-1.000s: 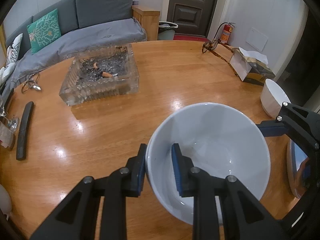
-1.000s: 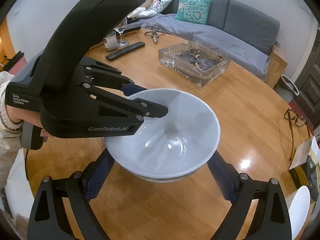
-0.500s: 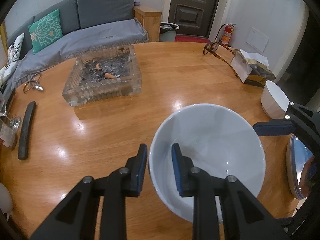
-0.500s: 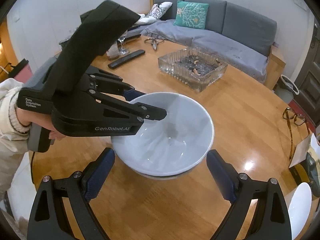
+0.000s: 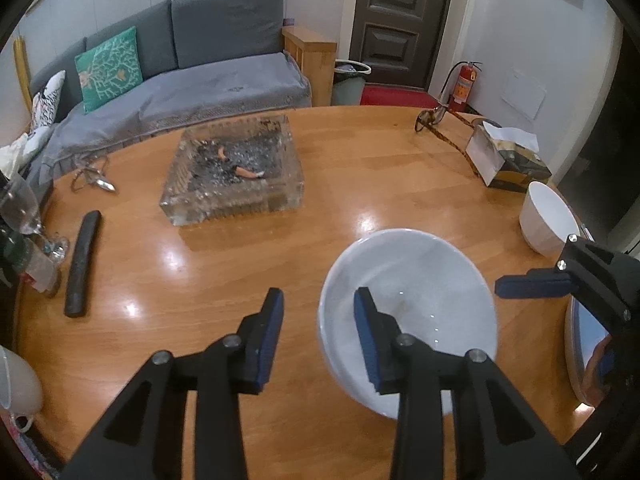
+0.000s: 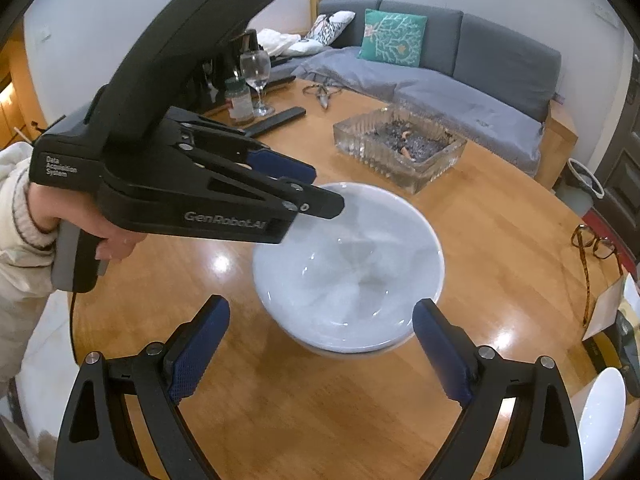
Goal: Organize plates and bowls
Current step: 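Move both tools to the white bowl beside the tissue box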
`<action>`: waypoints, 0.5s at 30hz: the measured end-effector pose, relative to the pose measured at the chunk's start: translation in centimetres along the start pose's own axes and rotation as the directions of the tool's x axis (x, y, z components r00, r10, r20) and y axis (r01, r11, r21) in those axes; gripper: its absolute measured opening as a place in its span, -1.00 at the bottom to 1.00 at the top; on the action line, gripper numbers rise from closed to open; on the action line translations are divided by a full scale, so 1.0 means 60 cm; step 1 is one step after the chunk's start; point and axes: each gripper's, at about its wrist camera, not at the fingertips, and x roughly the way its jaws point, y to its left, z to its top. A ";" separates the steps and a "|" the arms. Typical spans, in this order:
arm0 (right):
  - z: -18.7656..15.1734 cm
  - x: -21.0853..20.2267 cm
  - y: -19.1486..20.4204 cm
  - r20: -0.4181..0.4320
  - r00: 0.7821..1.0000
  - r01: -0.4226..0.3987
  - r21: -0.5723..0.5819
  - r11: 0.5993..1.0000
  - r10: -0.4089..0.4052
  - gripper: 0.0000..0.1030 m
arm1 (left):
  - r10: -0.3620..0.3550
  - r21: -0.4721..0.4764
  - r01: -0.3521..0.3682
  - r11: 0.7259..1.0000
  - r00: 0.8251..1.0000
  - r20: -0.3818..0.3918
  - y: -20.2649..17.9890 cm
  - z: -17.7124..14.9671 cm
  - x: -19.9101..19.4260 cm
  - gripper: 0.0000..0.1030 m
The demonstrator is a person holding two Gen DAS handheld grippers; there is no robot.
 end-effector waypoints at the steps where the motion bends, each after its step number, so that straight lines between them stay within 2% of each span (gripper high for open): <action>1: 0.000 -0.006 -0.001 0.007 1.000 -0.003 0.002 1.000 0.003 0.76 | 0.003 0.002 -0.003 1.000 1.000 0.006 -0.003 0.001 -0.007 -0.26; 3: -0.001 -0.021 -0.003 0.020 1.000 0.003 0.005 1.000 -0.003 0.76 | 0.005 0.011 -0.005 1.000 1.000 0.025 -0.014 0.006 -0.023 -0.03; 5: -0.003 -0.035 -0.005 0.032 0.999 0.012 0.006 1.000 -0.012 0.76 | 0.006 0.025 -0.007 1.000 0.999 0.040 -0.028 0.014 -0.037 0.08; 12: -0.023 -0.092 -0.027 0.081 0.996 0.039 0.040 0.998 -0.042 0.77 | 0.022 0.078 -0.028 0.997 0.997 0.074 -0.084 0.030 -0.081 0.30; 15: -0.037 -0.119 -0.045 0.098 0.993 0.059 0.074 0.996 -0.066 0.86 | 0.021 0.111 -0.030 0.993 0.997 0.080 -0.114 0.037 -0.092 0.37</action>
